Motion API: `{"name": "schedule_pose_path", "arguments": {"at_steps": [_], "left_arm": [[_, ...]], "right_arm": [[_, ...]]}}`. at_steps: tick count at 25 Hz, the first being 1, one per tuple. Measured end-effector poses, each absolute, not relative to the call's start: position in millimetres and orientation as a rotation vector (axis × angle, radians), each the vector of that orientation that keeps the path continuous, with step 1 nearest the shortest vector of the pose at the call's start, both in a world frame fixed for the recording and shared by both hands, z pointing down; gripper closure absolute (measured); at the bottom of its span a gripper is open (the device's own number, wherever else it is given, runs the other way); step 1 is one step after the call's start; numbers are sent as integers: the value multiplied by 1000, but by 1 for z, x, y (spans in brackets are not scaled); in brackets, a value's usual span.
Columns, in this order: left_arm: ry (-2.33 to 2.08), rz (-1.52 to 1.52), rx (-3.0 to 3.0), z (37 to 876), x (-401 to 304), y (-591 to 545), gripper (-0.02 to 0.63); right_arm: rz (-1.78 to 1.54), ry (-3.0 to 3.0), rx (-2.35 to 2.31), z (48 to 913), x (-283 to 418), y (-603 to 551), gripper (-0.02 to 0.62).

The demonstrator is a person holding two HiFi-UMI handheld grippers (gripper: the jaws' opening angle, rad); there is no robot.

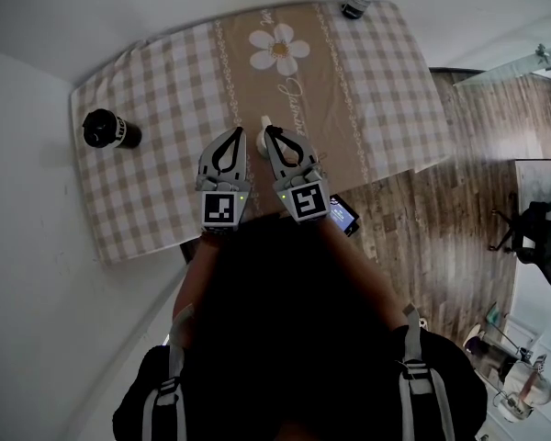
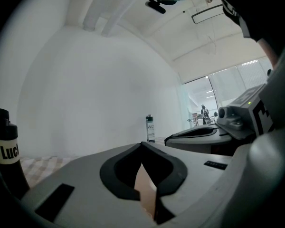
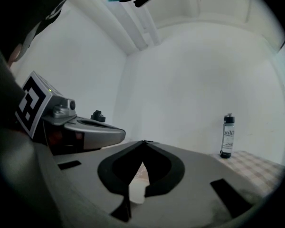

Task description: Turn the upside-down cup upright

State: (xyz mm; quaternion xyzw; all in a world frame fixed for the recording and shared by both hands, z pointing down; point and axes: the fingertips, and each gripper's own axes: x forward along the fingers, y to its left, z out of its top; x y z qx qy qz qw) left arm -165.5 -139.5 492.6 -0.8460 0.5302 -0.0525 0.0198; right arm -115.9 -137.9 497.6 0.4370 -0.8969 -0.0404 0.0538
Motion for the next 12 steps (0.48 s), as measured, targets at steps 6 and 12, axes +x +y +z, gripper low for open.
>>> {"name": "schedule_pose_path", "arguments": {"at_steps": [6, 12], "left_arm": [[1642, -192, -2623, 498, -168, -138, 604], [1638, -177, -2645, 498, -165, -139, 604]], "right_arm": [[-115, -2716, 1326, 502, -115, -136, 592], [-95, -2710, 1333, 505, -113, -138, 592]]}}
